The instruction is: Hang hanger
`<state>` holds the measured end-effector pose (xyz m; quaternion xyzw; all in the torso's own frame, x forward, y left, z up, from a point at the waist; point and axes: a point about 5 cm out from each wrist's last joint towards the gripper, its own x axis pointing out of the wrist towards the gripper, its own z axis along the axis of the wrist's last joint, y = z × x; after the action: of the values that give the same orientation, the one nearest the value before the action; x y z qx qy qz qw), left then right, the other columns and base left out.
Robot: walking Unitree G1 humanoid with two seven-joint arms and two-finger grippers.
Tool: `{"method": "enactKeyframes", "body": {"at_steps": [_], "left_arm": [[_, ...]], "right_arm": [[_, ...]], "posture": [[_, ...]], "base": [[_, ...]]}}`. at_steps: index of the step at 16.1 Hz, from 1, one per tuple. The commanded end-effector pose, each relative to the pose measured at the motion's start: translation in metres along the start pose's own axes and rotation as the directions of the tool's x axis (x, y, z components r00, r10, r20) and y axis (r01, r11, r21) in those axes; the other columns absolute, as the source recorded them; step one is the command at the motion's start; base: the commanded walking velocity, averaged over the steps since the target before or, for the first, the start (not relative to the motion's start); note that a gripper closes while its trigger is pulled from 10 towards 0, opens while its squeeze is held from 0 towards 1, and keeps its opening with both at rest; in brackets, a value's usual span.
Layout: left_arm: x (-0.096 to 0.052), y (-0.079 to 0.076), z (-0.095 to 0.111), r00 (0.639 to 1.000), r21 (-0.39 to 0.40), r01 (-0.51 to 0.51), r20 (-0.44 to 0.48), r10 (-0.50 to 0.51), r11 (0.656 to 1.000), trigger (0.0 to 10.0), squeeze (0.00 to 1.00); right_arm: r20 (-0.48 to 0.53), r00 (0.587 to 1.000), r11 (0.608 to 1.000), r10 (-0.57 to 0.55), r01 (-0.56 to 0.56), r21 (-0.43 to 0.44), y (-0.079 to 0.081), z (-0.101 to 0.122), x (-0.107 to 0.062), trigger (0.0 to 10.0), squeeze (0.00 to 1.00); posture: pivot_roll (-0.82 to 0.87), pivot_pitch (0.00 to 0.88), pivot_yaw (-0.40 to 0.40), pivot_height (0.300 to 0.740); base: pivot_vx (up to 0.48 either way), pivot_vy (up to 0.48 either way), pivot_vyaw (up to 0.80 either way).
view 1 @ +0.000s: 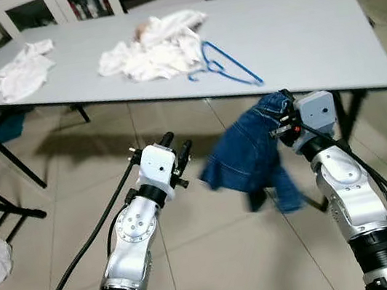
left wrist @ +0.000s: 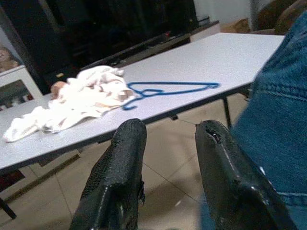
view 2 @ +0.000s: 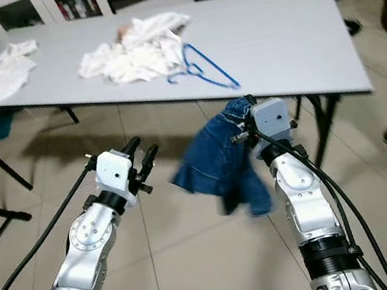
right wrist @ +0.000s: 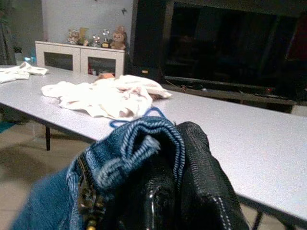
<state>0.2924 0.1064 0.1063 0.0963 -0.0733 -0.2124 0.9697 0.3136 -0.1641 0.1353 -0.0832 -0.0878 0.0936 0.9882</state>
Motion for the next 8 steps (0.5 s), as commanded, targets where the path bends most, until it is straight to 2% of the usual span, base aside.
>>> {"method": "enactKeyframes", "body": {"at_steps": [1, 5, 8], "left_arm": [[-0.004, 0.012, -0.002, 0.999, 0.017, -0.031, -0.011, 0.031, 0.999, 10.0, 0.00], [-0.003, 0.011, -0.001, 0.999, 0.019, -0.031, -0.008, 0.031, 0.999, 10.0, 0.00], [-0.002, 0.010, -0.001, 1.000, 0.020, -0.027, -0.007, 0.027, 0.999, 10.0, 0.00]], "right_arm": [[0.057, 0.998, 1.000, 0.028, -0.029, 0.010, 0.010, 0.011, 0.007, 10.0, 0.00], [0.084, 0.996, 1.000, 0.018, -0.020, 0.022, 0.010, 0.015, 0.009, 10.0, 0.00], [0.139, 0.990, 1.000, -0.014, 0.013, 0.009, 0.004, 0.031, 0.015, 10.0, 0.00]], "posture": [[-0.06, 0.000, 0.116, 0.740], [-0.06, 0.000, 0.116, 0.740], [-0.06, 0.000, 0.114, 0.740]], "base": [[0.439, 0.000, 0.00], [0.439, 0.000, 0.00], [0.439, 0.000, 0.00]]}}
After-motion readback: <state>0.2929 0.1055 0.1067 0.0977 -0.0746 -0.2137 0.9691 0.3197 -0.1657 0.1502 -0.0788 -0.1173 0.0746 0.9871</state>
